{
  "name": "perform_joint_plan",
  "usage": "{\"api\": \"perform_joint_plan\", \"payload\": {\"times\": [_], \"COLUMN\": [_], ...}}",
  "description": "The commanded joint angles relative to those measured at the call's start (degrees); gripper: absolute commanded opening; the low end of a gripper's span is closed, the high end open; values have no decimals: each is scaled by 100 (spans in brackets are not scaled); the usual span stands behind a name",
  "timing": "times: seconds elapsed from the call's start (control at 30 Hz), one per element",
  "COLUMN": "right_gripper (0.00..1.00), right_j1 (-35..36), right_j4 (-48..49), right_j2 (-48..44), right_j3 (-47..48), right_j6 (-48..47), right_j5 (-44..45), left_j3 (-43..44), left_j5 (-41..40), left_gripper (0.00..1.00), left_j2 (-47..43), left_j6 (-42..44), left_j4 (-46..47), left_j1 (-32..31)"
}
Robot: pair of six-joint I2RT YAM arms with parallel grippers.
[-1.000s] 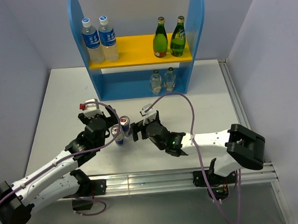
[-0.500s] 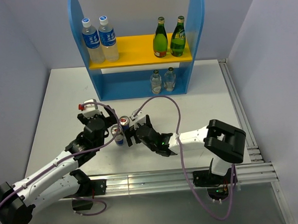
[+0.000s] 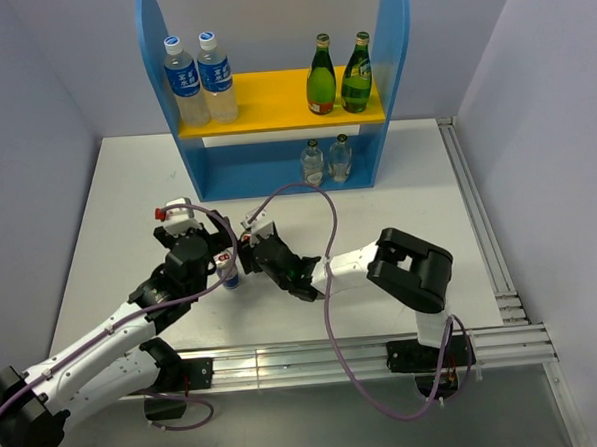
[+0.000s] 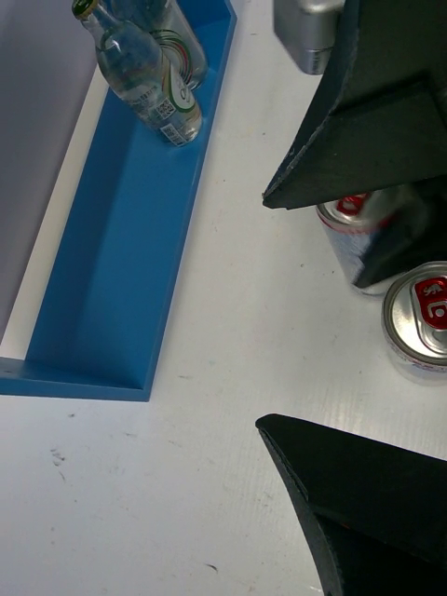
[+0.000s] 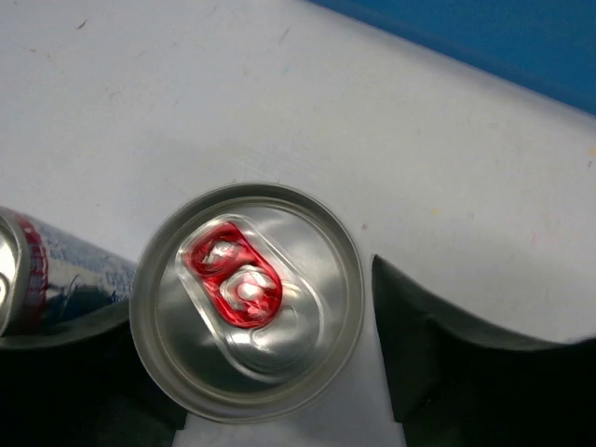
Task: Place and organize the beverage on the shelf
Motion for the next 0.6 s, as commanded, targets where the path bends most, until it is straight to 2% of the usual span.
{"api": "perform_joint_plan", "payload": {"times": [0.0,0.03,0.07,0.13,0.17,0.3,0.33,0.4,0.57], "right_gripper": [60,51,37,17,2,0,0,0,0], "right_j1": [-169,-204,-274,-354,-441,-731,-802,-1030,-1435], "right_j4": [514,533,559,559,550,586,585,455,191], "right_j2": [222,257,284,249,179,20,12,81,371], "right_j3": [280,297,315,289,271,376,446,797,1788], "right_j6": [-78,-78,-69,-43,-34,-113,-192,-262,-369], "right_j5": [244,270,340,393,463,446,411,376,174], "left_j3": [-58,-49,-14,82,170,662,750,900,541], "left_j5": [57,57,40,-4,-91,-741,-891,-936,-735], "left_gripper": [99,99,99,99,99,99,99,99,99], "left_j2": [-94,-112,-147,-174,-182,-95,-68,2,-217], "left_j6": [-70,-105,-157,-210,-297,-684,-955,-1351,-1643], "left_j4": [68,7,-63,-212,-648,-1617,-1828,-2328,-2332], "left_j1": [33,25,33,16,-10,-589,-895,-1099,-1469]}}
